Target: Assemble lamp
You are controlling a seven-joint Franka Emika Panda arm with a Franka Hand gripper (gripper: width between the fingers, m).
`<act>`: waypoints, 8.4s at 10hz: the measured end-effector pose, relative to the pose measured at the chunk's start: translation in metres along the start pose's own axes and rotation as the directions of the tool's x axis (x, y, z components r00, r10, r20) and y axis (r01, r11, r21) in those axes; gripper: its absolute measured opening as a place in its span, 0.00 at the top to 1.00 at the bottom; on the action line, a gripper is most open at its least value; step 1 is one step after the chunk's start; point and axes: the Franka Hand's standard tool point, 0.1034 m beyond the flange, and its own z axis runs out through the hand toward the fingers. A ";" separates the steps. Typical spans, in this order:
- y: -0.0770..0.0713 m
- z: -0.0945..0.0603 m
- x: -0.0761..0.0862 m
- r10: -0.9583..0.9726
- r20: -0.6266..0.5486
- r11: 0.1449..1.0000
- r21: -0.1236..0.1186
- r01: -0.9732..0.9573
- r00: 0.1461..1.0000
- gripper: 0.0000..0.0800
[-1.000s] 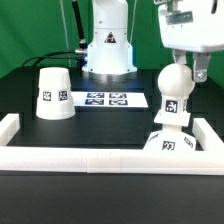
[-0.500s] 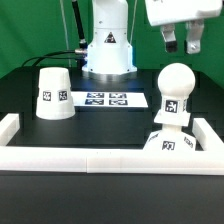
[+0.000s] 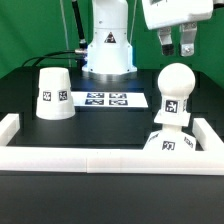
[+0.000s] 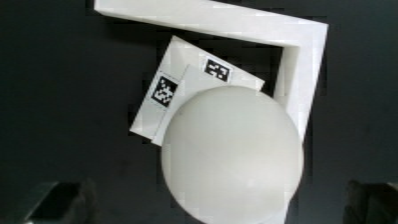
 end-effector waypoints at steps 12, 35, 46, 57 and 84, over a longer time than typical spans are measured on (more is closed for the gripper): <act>0.031 0.002 0.051 -0.567 -0.118 0.817 0.044 0.575 0.815 0.13; 0.135 -0.017 0.156 -0.761 -0.064 0.648 -0.019 0.761 0.646 0.13; 0.169 0.007 0.164 -0.762 -0.051 0.647 -0.075 0.758 0.646 0.13; 0.193 0.017 0.164 -0.754 -0.055 0.656 -0.104 0.748 0.654 0.61; 0.132 -0.013 0.125 -0.685 0.001 0.728 -0.029 0.685 0.729 0.95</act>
Offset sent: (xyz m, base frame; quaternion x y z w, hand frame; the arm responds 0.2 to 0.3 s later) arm -0.0507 -0.0521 -0.0195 0.0051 0.0143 -0.1212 0.9925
